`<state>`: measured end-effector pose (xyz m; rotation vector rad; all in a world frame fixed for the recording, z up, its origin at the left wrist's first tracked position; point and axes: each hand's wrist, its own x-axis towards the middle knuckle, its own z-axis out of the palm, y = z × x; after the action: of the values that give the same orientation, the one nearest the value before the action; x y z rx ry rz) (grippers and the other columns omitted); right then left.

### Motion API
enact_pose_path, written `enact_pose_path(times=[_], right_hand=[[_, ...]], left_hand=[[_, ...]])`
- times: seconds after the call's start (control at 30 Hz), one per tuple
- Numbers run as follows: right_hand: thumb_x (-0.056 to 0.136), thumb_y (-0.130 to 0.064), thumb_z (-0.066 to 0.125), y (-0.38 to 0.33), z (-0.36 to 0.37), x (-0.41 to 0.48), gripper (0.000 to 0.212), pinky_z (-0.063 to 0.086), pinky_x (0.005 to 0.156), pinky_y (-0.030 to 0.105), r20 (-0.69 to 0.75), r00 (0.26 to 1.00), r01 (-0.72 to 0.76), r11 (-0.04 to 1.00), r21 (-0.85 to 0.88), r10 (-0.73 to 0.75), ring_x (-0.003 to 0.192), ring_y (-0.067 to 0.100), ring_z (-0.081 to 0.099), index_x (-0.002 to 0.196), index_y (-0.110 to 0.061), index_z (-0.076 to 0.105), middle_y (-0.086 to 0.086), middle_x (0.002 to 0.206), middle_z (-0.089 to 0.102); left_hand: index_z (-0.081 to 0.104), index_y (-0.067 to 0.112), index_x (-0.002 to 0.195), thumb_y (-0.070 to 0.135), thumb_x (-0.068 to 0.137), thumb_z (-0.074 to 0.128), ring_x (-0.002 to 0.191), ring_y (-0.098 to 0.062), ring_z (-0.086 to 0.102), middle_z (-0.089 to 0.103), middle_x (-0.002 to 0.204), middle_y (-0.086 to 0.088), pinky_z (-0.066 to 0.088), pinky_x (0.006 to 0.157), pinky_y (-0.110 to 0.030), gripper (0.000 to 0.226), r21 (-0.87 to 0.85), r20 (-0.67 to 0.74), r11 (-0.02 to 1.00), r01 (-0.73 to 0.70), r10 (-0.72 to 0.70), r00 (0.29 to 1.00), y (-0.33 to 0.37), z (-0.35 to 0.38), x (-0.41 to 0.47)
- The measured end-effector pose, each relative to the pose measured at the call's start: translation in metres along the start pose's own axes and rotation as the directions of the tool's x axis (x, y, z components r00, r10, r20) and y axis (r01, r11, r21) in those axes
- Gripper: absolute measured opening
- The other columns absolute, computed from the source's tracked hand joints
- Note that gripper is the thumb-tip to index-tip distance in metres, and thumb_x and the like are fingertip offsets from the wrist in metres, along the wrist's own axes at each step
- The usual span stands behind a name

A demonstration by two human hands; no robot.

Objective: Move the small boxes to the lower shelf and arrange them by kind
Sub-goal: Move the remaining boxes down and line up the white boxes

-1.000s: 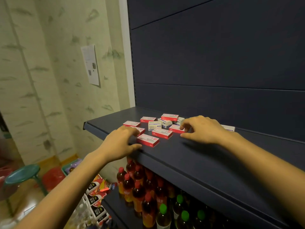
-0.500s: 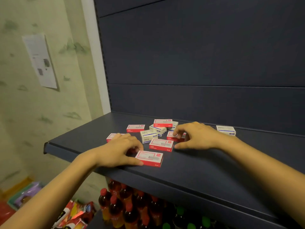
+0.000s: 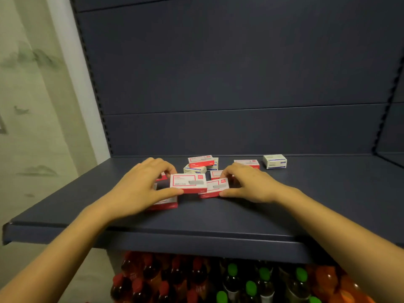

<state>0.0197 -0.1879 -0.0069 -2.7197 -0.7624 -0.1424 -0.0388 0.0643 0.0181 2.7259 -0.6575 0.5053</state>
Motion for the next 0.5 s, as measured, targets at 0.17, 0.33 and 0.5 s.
enact_pose_path(times=[0.17,0.33,0.5], right_hand=[[0.08,-0.048,0.063,0.015,-0.018,-0.044,0.04,0.05,0.088,0.038,-0.166,0.98,-0.082,0.985,0.151,0.107,0.095,0.01,0.057,0.112,-0.026,0.053,-0.01,0.111,0.052],[0.078,-0.05,0.062,0.048,-0.044,-0.099,0.033,0.053,0.084,0.035,-0.288,0.93,-0.184,0.969,0.167,0.227,0.094,0.011,0.058,0.104,-0.033,0.051,-0.014,0.108,0.051],[0.077,-0.05,0.062,0.086,-0.067,-0.164,0.03,0.052,0.075,0.024,-0.37,0.87,-0.282,0.944,0.171,0.326,0.091,0.007,0.057,0.101,-0.036,0.05,-0.014,0.106,0.052]], left_hand=[[0.054,0.025,0.106,0.05,0.076,0.061,0.093,-0.005,0.045,0.053,0.104,0.015,0.041,0.079,-0.025,0.04,-0.032,-0.075,0.997,-0.068,0.065,0.995,0.013,0.013,0.022],[0.055,0.027,0.102,0.048,0.075,0.062,0.089,-0.006,0.045,0.053,0.099,0.017,0.04,0.076,-0.026,0.035,-0.102,-0.096,0.98,-0.171,0.162,0.982,0.048,0.032,0.057],[0.055,0.027,0.101,0.056,0.071,0.057,0.088,-0.007,0.046,0.053,0.099,0.015,0.04,0.076,-0.025,0.042,-0.154,-0.052,0.948,-0.277,0.273,0.961,0.105,0.06,0.092]])
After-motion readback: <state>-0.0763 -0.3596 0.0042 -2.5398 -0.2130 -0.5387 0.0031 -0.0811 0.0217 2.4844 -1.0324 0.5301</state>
